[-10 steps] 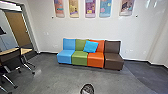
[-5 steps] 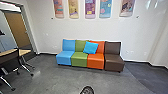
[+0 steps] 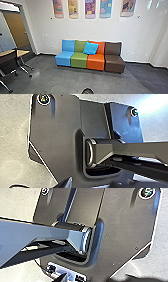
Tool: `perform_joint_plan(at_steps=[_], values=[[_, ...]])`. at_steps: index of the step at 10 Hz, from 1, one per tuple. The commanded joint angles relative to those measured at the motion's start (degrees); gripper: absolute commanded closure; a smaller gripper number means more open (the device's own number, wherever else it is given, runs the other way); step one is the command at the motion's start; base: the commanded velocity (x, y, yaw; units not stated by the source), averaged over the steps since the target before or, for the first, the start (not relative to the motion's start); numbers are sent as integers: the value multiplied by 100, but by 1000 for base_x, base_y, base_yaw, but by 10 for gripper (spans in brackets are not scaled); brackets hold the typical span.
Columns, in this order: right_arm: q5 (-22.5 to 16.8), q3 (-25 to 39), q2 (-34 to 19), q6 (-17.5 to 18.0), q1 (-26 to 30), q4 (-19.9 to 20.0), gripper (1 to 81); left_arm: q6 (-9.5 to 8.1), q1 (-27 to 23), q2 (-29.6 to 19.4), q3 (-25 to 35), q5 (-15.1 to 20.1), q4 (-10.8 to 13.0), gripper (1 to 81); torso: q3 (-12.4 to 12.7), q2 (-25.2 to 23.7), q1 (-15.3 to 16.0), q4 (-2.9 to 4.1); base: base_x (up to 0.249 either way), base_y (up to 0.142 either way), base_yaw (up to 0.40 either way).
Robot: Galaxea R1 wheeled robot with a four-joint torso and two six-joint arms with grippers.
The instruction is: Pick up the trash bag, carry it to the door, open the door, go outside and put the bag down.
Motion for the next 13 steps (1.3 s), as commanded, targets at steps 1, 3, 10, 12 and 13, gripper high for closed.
perform_joint_plan(at_steps=[1, 3, 10, 12, 13], values=[[-388, -4, -22, -15, 166, -28, 10, 42, -172, -10, 34, 357, 46, 10, 0, 2, 0, 0, 114, 0, 0], [-388, -12, -13, -15, 167, -28, 10, 42, -172, -1, 34, 357, 46, 10, 0, 2, 0, 0, 114, 0, 0], [-397, -4, -13, -15, 149, -19, 10, 42, -172, -19, 34, 357, 46, 10, 0, 2, 0, 0, 114, 0, 0], [-388, -4, -4, -15, 149, -28, 10, 42, -172, -19, 34, 357, 46, 10, 0, 2, 0, 0, 114, 0, 0], [-388, -4, 4, -15, 149, -28, 10, 42, -164, -19, 34, 357, 46, 10, 0, 2, 0, 0, 114, 0, 0]])
